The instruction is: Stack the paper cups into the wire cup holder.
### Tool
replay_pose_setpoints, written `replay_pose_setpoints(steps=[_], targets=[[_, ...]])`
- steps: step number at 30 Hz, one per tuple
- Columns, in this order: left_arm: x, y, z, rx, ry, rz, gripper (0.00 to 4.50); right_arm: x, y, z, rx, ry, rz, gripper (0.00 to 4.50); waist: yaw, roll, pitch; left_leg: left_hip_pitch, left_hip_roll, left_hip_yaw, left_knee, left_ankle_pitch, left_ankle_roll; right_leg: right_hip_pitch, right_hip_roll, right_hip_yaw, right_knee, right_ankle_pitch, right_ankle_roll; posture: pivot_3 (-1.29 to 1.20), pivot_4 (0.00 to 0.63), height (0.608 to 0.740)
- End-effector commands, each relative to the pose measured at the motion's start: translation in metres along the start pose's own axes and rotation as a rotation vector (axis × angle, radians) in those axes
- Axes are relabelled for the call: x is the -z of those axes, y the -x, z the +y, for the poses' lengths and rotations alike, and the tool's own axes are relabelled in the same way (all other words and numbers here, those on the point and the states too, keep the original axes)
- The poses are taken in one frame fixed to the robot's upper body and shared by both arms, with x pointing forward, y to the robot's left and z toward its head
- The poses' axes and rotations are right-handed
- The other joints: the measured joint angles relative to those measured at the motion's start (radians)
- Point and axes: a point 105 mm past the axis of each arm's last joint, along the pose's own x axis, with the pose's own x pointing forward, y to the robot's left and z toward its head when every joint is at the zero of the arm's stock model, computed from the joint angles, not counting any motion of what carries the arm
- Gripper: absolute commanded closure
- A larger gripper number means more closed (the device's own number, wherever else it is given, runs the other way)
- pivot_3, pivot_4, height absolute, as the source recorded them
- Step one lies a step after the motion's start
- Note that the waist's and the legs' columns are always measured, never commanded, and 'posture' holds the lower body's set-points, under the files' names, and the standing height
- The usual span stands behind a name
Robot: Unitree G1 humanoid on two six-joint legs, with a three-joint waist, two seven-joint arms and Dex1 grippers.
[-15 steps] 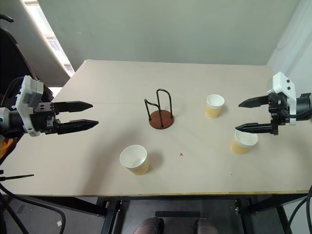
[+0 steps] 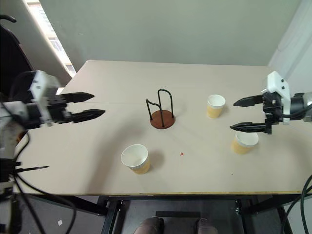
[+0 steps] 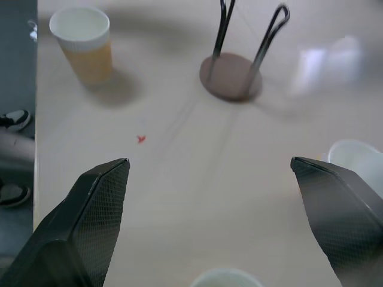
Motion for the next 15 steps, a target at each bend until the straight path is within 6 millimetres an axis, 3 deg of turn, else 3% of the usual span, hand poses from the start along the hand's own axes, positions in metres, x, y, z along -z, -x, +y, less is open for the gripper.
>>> replay_pose_setpoints(steps=[1, 5, 10, 15], targets=[[0.006, -0.025, 0.007, -0.081, -0.023, 0.005, 0.43, -0.027, -0.006, 0.000, 0.073, 0.056, -0.068, 0.00, -0.003, 0.000, 0.000, 0.000, 0.000, 0.000, 0.000, 0.000, 0.000, 0.000, 0.000, 0.000, 0.000, 0.000, 0.000, 0.00, 0.150, 0.740], [0.019, -0.058, 0.008, -0.121, -0.001, 0.016, 0.43, -0.034, -0.019, 0.011, 0.082, 0.058, -0.089, 0.00, -0.003, -0.001, 0.000, -0.002, 0.000, 0.001, 0.001, 0.000, 0.000, 0.000, 0.000, 0.000, -0.001, 0.003, 0.005, 0.00, 0.150, 0.740], [0.015, -0.091, 0.008, -0.137, 0.046, -0.027, 0.43, -0.034, -0.020, 0.021, 0.096, 0.043, -0.086, 0.00, 0.001, -0.001, 0.000, -0.004, 0.000, 0.001, 0.002, 0.002, -0.004, -0.001, 0.000, -0.001, -0.003, 0.006, 0.012, 0.00, 0.150, 0.740], [0.012, -0.126, -0.015, -0.042, 0.139, -0.056, 0.43, -0.033, -0.020, 0.026, 0.122, 0.016, -0.087, 0.00, 0.008, -0.001, 0.000, -0.007, -0.003, 0.001, 0.006, 0.002, -0.005, -0.001, 0.000, 0.000, -0.004, 0.007, 0.017, 0.00, 0.150, 0.740]])
